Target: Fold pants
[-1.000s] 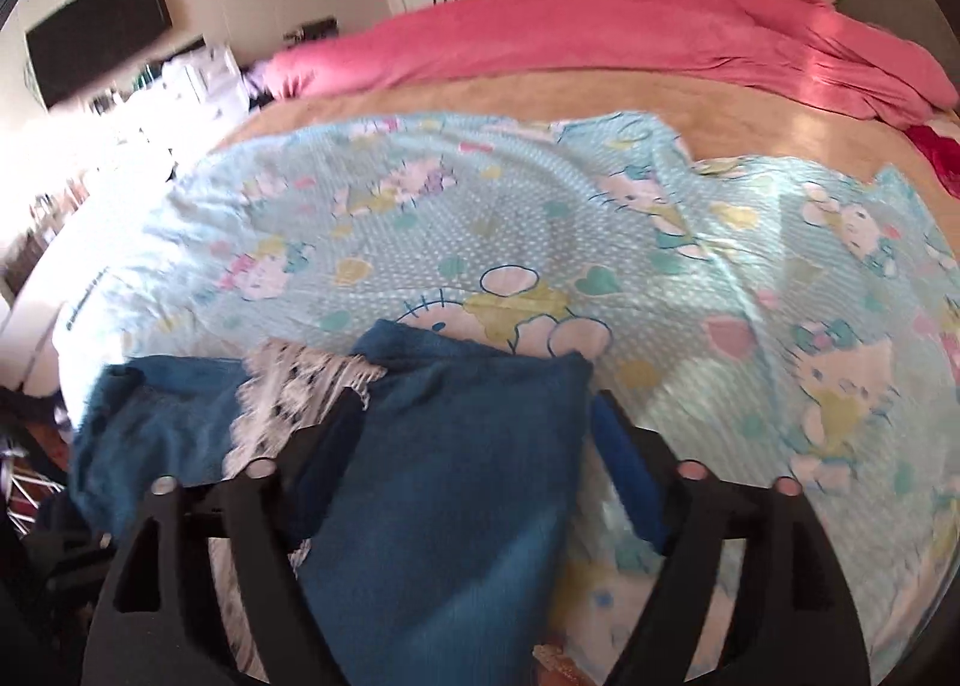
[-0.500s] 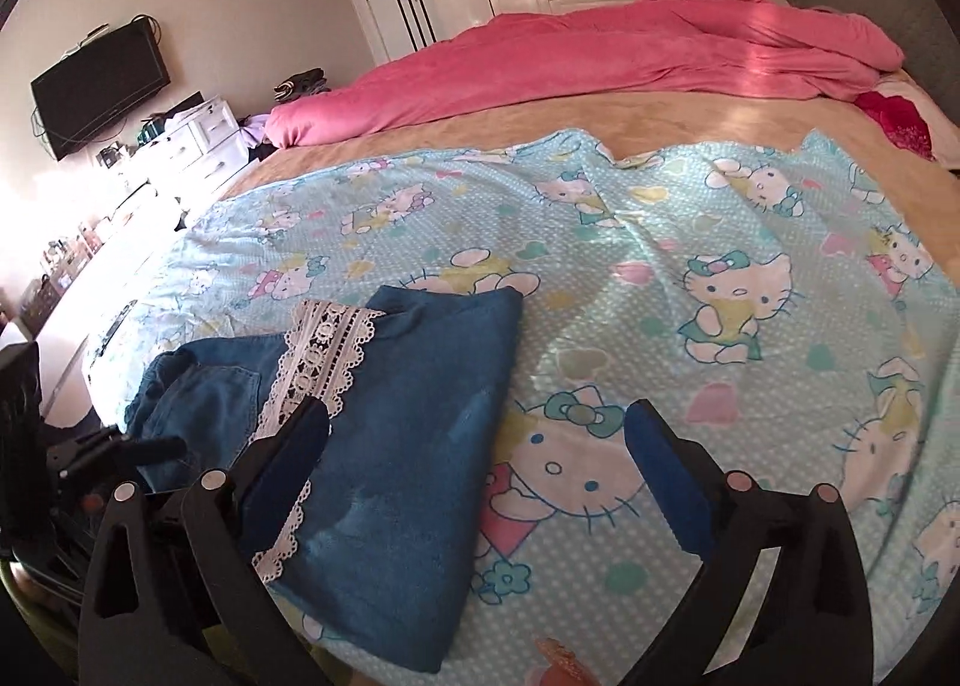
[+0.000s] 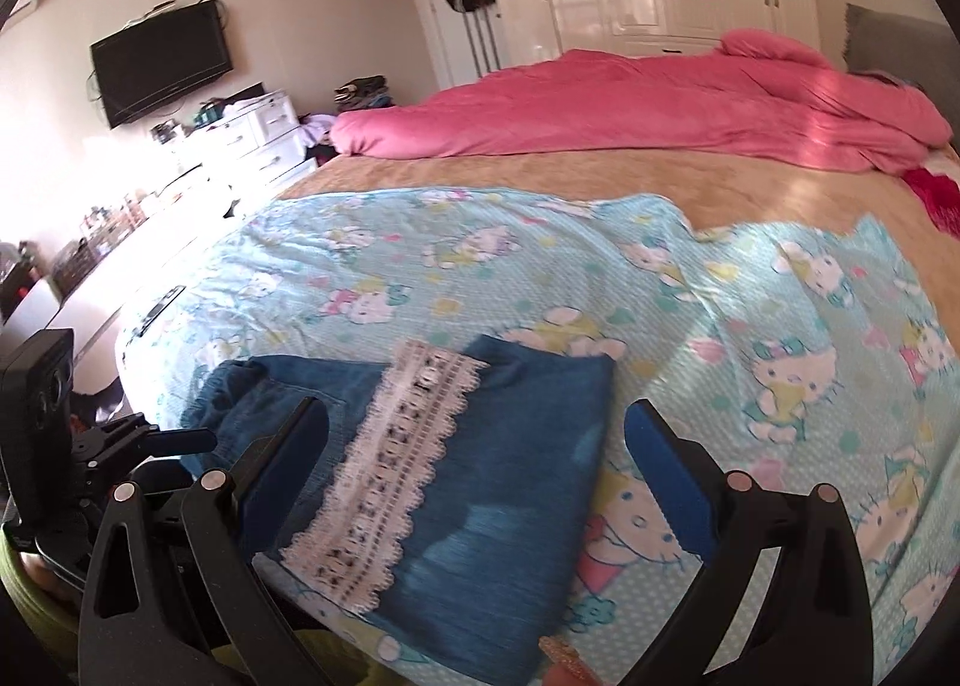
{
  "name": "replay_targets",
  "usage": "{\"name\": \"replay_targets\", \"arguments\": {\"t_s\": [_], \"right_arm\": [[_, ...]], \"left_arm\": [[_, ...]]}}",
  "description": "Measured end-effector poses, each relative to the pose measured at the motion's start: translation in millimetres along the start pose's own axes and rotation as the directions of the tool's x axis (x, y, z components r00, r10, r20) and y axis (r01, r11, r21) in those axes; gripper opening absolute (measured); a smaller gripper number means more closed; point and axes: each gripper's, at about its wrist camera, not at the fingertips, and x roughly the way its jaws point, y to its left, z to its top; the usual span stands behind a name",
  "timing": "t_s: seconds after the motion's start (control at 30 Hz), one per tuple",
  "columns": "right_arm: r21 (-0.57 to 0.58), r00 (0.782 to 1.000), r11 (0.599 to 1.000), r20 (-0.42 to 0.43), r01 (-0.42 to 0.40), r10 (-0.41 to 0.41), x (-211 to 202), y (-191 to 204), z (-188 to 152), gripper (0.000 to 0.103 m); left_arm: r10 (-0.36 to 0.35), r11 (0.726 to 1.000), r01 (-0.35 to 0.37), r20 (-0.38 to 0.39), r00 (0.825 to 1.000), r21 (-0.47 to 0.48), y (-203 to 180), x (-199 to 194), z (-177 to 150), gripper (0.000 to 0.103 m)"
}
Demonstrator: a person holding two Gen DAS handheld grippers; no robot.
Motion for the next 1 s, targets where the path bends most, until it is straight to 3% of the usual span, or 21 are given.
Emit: {"name": "replay_targets", "arguments": {"t_s": [0.6,1.0], "right_arm": [[-0.145,0.994,0.984,-0.067,-0.1,0.091,41.8,66.1,26.6,0.098],[-0.209,0.976,0.96,-0.15,-0.187,0.158,80.9,105.8,36.8,0.098]], "left_arm": [[0.06,0.989,-0.056,0.024,0.998,-0.139,55.4,-29.1,-12.3,0.093],[0.132,0.937,-0.12,0.014,0.991,-0.328,127.1,-52.2,-37.2,0.093]]}}
